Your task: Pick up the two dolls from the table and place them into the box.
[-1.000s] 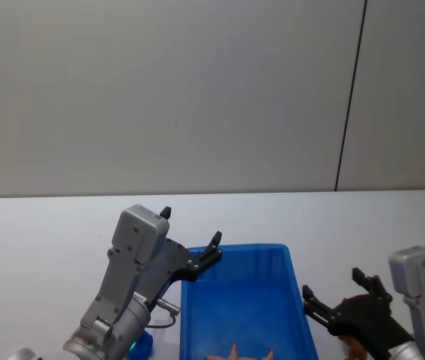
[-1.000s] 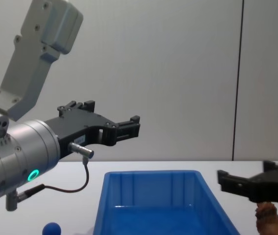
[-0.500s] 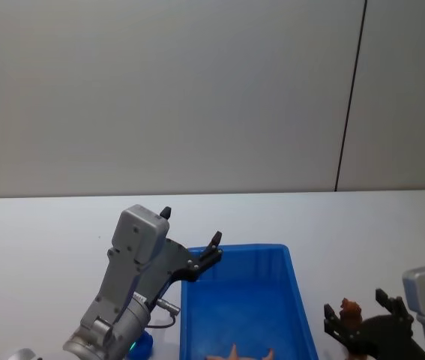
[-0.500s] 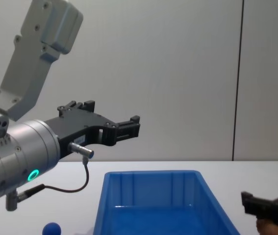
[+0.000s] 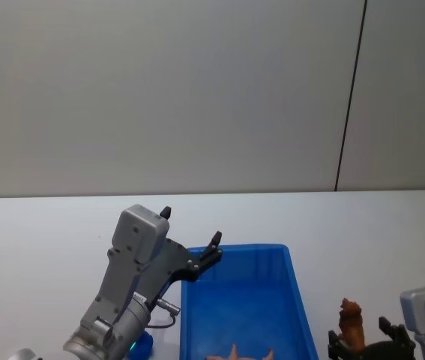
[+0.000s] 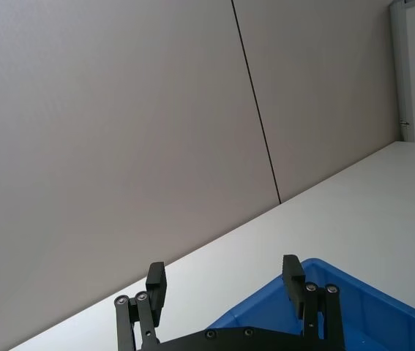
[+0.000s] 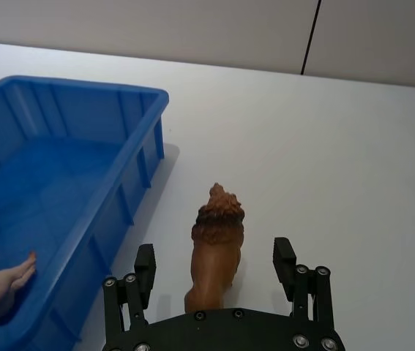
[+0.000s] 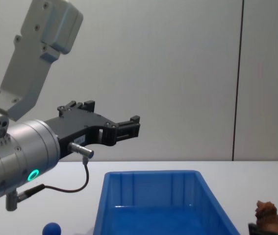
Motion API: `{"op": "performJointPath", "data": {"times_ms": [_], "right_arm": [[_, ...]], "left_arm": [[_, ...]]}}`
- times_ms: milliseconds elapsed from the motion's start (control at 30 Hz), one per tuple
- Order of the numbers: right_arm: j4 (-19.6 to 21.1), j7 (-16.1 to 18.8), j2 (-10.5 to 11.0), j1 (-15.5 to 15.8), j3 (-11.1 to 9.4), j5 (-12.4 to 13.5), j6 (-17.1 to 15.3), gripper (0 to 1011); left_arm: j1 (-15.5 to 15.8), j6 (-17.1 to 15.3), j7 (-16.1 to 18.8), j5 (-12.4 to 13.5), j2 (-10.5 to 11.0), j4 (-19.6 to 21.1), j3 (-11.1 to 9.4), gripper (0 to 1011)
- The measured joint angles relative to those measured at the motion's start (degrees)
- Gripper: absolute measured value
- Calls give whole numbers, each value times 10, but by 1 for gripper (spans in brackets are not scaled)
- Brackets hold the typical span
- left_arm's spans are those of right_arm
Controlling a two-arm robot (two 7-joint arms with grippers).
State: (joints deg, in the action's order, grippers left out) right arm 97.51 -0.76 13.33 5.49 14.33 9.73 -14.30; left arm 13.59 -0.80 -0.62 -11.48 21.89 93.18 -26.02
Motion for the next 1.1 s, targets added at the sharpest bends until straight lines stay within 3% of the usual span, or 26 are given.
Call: {"op": "performJointPath", "data": {"times_ms": [433,500,800,867,1100], "right_arm": [[-12,-8,-4,7,-1,11,-12,729],[-13,-9,-5,9,-2,13,-13,619],[-12,-10,-6,12,-3,15,-10,387],[-10,-10,-5,14,-4,14,-6,290],[-2,-5,-4,15,-5,9,10,290]], "left_arm": [[0,0,0,0,0,0,0,1001],[0,0,0,0,0,0,0,1001],[0,0,0,0,0,0,0,1001],[0,0,0,0,0,0,0,1001],[0,0,0,0,0,0,0,1001]]}}
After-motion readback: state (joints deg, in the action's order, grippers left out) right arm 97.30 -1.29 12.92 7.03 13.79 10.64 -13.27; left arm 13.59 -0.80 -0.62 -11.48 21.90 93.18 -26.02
